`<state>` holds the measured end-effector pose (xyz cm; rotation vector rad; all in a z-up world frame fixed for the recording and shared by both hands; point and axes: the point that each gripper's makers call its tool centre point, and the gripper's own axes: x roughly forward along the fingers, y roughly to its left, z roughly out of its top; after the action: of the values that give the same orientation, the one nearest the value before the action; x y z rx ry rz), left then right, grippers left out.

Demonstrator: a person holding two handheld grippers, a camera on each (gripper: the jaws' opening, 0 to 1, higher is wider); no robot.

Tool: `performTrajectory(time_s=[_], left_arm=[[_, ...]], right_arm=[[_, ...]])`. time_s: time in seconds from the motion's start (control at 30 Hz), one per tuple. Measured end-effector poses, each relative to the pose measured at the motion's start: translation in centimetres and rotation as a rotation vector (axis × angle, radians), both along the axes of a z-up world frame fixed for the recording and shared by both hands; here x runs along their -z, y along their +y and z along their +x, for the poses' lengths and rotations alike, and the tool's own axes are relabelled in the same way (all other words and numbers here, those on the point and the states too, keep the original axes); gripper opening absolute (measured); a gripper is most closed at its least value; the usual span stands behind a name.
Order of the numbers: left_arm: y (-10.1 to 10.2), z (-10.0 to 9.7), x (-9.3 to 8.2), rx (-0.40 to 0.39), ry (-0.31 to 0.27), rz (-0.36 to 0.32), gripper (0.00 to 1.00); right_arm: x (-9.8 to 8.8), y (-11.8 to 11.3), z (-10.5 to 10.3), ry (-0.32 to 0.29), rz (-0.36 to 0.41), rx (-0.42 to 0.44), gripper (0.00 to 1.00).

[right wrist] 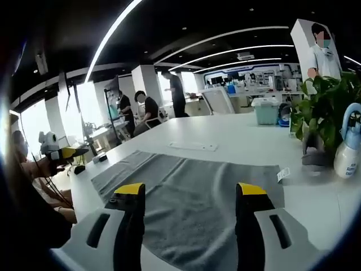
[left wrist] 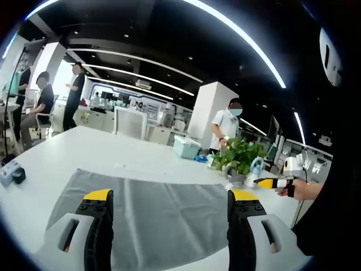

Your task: Fold the towel on the table until its edges align and the towel forms a compact rectangular stack.

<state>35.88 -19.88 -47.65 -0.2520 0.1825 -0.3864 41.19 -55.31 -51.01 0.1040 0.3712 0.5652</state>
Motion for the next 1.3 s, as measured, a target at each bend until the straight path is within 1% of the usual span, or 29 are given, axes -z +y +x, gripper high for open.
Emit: performTrajectory(time_s=[0.17, 0.23, 0.33, 0.37, 0.5, 0.6, 0.7, 0.83, 0.93, 1.03, 1.13, 1.17, 1.23, 1.27, 1.3], left_arm=[[0.4, -0.2, -0.1, -0.01, 0.0, -0.001, 0.86], [0.5, -0.3, -0.1, -0.007, 0.001, -0.014, 0.86], [0.4, -0.4, 0.1, 0.004, 0.006, -0.014, 0.86], [0.1, -0.6, 0.0, 0.011, 0.01, -0.011, 0.86], [0.6, -0.7, -0.1, 0.016, 0.003, -0.008, 0.86], [0.8, -0.9, -0.1, 0.019, -0.003, -0.017, 0.86], [0.2, -1.1, -0.3, 0.032, 0.004, -0.017, 0.86], [-0.2, -1.1, 0.5, 0.082, 0.042, -0.026, 0.85], [-0.7, -0.7, 0.8, 0.134, 0.051, -0.032, 0.84], [-1.5, -0.2, 0.7, 0.184, 0.056, -0.042, 0.83], [-2.4, 0.4, 0.7, 0.28, 0.041, -0.071, 0.82], [-2.6, 0.6, 0.9, 0.304, 0.04, -0.073, 0.82], [-3.7, 0.9, 1.2, 0.366, 0.032, -0.057, 0.81], [-4.1, 1.1, 1.3, 0.386, 0.039, -0.05, 0.81], [-4.8, 1.3, 1.3, 0.4, 0.055, -0.069, 0.82]], right_arm=[[0.0, 0.0, -0.7, 0.013, 0.007, -0.005, 0.58], [0.0, -0.1, -0.8, 0.016, 0.006, 0.002, 0.57], [-0.3, -0.4, -1.2, 0.013, 0.017, 0.02, 0.55], [-0.4, -0.5, -1.2, 0.011, 0.019, 0.026, 0.55], [-0.6, -0.5, -1.4, 0.013, 0.026, 0.044, 0.54], [-0.9, -0.3, -1.5, 0.011, 0.016, 0.05, 0.54], [-1.2, -0.5, -1.6, 0.004, -0.007, 0.07, 0.53], [-1.7, -1.6, -2.2, 0.0, -0.081, 0.117, 0.46], [-2.3, -2.7, -2.9, -0.009, -0.115, 0.161, 0.46], [-3.2, -3.5, -3.9, -0.015, -0.132, 0.192, 0.45], [-4.1, -4.3, -5.2, -0.011, -0.18, 0.218, 0.45], [-4.4, -4.6, -5.6, -0.012, -0.198, 0.225, 0.45], [-5.2, -5.8, -6.4, -0.022, -0.254, 0.256, 0.45], [-5.5, -6.4, -6.8, -0.022, -0.277, 0.272, 0.45], [-5.8, -7.2, -7.4, -0.012, -0.301, 0.286, 0.45]])
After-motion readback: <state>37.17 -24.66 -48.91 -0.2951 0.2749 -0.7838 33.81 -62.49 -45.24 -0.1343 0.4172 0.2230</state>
